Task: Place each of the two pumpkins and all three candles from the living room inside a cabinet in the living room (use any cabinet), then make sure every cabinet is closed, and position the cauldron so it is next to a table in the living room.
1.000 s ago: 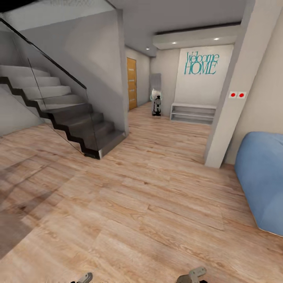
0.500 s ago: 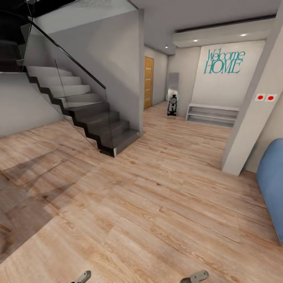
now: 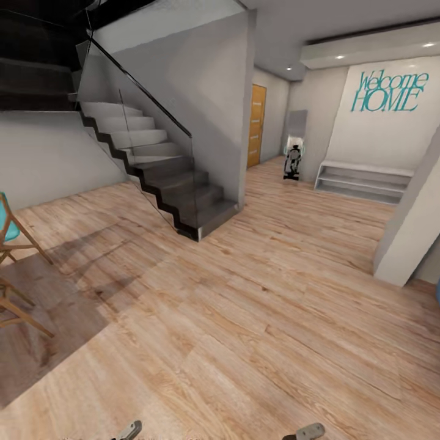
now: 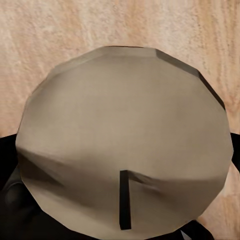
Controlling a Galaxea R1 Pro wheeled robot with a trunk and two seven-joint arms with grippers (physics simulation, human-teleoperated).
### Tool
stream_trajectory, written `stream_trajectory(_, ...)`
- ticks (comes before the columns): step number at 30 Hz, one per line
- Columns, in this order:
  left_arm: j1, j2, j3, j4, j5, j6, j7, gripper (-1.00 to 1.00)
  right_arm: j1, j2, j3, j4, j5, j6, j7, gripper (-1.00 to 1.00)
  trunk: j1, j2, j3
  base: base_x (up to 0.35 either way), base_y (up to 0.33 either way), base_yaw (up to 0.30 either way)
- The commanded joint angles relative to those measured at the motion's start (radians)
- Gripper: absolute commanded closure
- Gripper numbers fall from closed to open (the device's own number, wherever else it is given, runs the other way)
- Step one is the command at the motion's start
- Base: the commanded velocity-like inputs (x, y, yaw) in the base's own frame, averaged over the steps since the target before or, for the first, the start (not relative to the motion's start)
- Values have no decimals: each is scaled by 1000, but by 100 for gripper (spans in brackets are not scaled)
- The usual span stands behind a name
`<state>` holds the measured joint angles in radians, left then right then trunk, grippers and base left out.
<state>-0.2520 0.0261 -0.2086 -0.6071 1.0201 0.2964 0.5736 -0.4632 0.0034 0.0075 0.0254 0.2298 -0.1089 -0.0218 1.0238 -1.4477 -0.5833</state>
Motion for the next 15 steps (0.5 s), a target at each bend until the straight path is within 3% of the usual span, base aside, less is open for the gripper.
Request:
stream_trajectory(1, 0, 0, 0, 0, -2, 1, 0, 100, 0, 0, 0, 0, -4, 0, 1, 100, -4, 7, 2, 0, 0, 252)
stream_trajectory(15, 0, 0, 1, 0, -2, 0, 0, 100, 0, 1, 0, -1, -4, 4, 0, 100, -4, 7, -13, 0, 0, 230)
